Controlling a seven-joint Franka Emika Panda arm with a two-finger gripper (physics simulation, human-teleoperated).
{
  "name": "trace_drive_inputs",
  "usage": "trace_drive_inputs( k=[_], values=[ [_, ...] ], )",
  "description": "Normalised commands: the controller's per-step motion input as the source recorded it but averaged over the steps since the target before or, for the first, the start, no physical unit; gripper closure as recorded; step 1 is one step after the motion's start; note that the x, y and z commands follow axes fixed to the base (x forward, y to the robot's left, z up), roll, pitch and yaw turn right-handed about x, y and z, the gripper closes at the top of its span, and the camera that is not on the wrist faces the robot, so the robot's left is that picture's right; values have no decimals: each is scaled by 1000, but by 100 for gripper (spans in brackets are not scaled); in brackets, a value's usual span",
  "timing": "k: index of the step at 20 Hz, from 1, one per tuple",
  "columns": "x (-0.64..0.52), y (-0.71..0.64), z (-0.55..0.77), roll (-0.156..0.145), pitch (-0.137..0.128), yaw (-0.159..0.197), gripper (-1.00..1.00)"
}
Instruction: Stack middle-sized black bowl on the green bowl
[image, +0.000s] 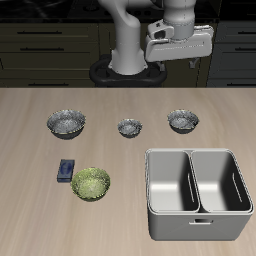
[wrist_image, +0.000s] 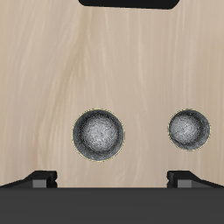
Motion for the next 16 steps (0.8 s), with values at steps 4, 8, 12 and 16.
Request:
trace_drive_inputs(
  k=[4,8,12,16],
  values=[
    [0,-9,-261,-21,-20,10,-100],
    [-20,34,-266,-3,-10,7,-100],
    [31,-72,-253,-15,-8,8,-100],
    [20,-107,-411,-28,49,1,-100]
  ],
)
